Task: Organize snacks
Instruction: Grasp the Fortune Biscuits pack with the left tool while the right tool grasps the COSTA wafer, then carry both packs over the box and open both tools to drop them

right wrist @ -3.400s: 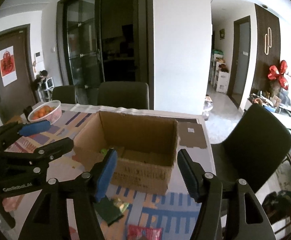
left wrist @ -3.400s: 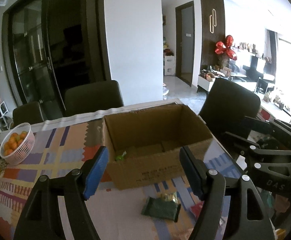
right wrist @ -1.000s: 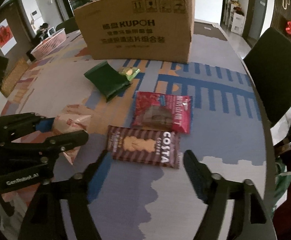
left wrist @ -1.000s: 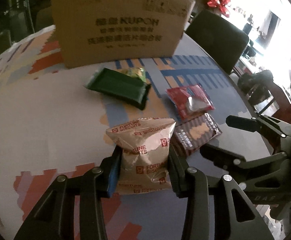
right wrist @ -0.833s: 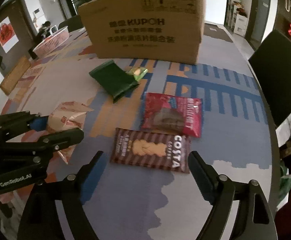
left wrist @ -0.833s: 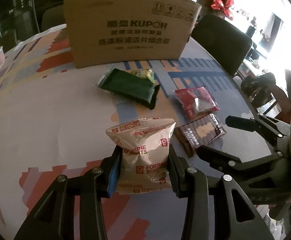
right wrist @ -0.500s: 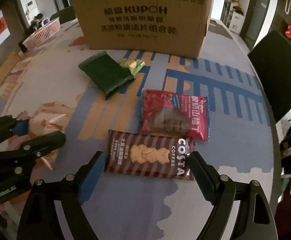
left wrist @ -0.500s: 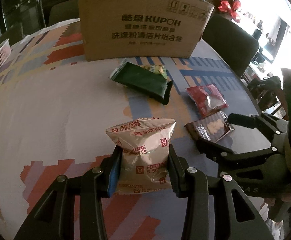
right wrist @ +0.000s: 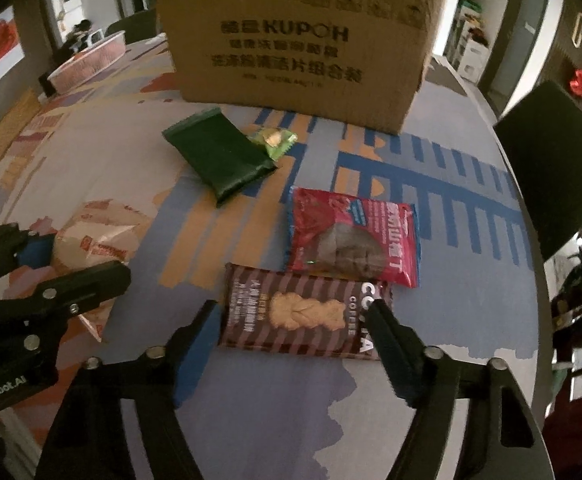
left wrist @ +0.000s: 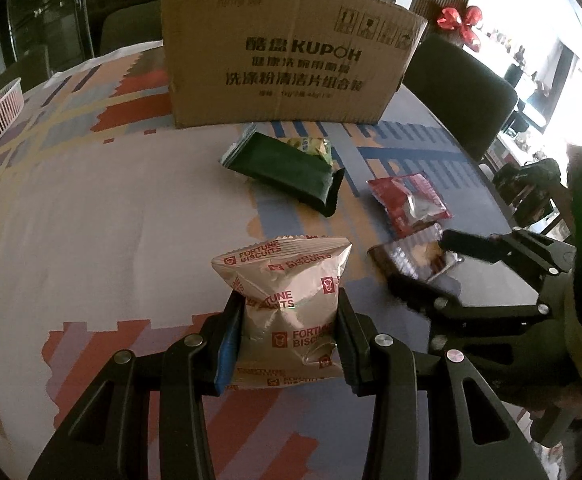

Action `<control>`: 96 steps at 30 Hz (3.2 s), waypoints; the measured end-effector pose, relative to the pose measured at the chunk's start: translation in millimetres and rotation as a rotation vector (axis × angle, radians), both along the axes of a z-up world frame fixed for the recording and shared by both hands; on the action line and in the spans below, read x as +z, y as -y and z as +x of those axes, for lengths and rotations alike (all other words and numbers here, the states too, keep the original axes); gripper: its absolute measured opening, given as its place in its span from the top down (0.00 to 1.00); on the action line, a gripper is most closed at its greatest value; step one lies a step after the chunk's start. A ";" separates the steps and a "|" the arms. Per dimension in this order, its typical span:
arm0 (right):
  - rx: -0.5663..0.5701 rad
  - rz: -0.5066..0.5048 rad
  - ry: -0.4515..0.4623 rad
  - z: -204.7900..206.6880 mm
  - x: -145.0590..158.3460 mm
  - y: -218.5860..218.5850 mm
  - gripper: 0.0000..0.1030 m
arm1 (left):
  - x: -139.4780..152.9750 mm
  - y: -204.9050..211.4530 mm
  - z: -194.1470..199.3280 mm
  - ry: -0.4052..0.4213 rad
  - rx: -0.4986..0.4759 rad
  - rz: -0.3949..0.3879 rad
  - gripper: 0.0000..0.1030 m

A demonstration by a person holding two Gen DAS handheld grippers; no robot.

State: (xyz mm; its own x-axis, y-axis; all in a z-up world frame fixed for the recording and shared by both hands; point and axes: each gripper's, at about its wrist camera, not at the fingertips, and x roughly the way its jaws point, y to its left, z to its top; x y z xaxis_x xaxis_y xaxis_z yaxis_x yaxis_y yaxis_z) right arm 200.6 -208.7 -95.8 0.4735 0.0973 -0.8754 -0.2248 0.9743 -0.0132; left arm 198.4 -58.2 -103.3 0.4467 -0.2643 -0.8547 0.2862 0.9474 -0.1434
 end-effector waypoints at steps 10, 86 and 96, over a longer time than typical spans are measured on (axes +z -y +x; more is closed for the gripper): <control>-0.066 0.139 0.007 -3.7 13.3 21.4 0.25 | 9.5 4.1 -3.2 0.030 -0.003 -0.002 0.60; -0.054 0.137 0.423 29.6 170.4 47.4 0.91 | 164.2 48.8 70.6 0.345 -0.064 0.001 0.60; -0.029 0.156 0.499 64.5 210.5 34.6 0.91 | 186.5 35.8 110.9 0.384 -0.044 0.031 0.60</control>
